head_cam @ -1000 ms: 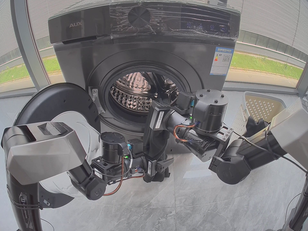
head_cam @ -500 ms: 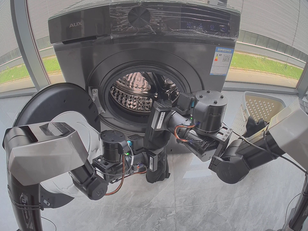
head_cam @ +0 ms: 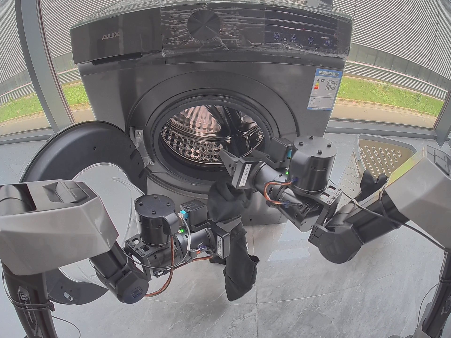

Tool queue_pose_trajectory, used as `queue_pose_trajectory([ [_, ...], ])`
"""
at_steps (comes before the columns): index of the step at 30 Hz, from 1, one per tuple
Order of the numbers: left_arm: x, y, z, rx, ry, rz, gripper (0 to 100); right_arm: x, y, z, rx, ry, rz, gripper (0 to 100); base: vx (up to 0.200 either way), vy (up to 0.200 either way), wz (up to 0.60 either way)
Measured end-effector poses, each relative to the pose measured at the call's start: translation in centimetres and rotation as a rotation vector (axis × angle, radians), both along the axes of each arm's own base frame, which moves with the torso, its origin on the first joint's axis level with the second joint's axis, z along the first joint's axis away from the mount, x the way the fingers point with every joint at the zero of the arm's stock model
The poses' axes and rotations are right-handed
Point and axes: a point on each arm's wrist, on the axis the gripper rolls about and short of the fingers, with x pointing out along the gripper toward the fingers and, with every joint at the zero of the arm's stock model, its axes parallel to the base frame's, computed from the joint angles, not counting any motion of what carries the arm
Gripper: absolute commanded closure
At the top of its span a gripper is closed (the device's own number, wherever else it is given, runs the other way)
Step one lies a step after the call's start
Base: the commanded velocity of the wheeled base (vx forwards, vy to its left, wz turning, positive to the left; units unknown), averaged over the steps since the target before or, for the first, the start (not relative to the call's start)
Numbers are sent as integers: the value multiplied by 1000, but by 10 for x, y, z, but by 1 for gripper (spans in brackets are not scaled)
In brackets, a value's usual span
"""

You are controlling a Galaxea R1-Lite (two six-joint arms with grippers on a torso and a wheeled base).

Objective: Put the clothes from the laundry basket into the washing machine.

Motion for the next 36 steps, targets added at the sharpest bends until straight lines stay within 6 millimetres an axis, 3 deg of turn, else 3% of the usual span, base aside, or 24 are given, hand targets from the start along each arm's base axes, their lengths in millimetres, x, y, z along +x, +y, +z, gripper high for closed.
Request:
queue_pose_trajectory([
  [7, -4, 7, 14, -25, -36, 13, 100, 25, -35, -8, -48, 17, -105, 0, 0, 0, 0],
  [10, -3, 8, 21, -35, -54, 33, 100, 27, -44, -18, -80, 37, -124, 0, 0, 0, 0],
  [18, 13, 12, 50, -101, -153, 124, 100, 13, -68, -61, -204, 149, -104, 0, 0, 0, 0],
  [25, 14, 17, 73, -144, -210, 145, 100, 0, -81, -92, -256, 216, -8, 0, 0, 0, 0],
  [36, 10, 21, 85, -166, -240, 148, 100, -2, -89, -125, -283, 228, 70, 0, 0, 0, 0],
])
